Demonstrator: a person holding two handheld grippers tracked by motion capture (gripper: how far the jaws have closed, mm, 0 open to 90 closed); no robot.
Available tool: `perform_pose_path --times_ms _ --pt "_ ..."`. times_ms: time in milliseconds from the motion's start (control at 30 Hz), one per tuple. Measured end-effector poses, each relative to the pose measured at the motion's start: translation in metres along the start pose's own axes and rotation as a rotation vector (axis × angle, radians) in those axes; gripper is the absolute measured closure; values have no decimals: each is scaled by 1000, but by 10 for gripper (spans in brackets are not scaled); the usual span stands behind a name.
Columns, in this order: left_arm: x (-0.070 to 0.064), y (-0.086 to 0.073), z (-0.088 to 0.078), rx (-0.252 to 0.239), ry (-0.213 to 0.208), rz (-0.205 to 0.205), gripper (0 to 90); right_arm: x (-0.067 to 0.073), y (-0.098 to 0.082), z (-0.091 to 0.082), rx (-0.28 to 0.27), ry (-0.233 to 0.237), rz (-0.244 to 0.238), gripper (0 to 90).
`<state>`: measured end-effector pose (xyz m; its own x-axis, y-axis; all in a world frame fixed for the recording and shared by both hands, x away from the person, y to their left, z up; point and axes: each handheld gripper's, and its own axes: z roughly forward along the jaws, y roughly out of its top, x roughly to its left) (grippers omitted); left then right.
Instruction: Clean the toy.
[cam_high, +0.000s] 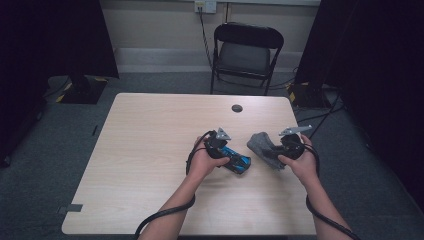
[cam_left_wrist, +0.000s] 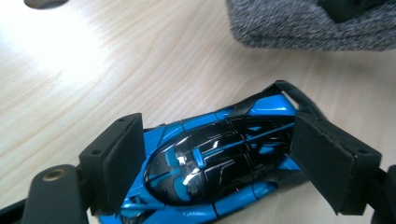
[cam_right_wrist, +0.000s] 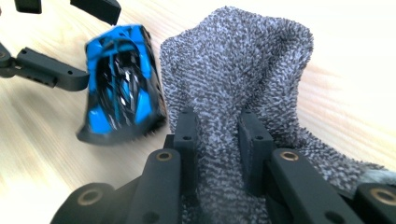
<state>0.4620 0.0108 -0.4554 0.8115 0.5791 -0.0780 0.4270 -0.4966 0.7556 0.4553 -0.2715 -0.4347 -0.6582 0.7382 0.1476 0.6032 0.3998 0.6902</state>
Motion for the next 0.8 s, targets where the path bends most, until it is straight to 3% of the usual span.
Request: perform_pose_path --times_ms 167,400,567,800 --pt "3 -3 -22 7 6 -4 188 16 13 1 -4 -5 -5 726" --pt "12 -20 -55 -5 37 -29 189 45 32 11 -14 21 -27 725" --pt "20 -36 -78 -4 64 -45 190 69 46 25 -4 47 -71 723" --pt "28 -61 -106 -1 97 -61 190 100 58 50 -2 85 -83 720"
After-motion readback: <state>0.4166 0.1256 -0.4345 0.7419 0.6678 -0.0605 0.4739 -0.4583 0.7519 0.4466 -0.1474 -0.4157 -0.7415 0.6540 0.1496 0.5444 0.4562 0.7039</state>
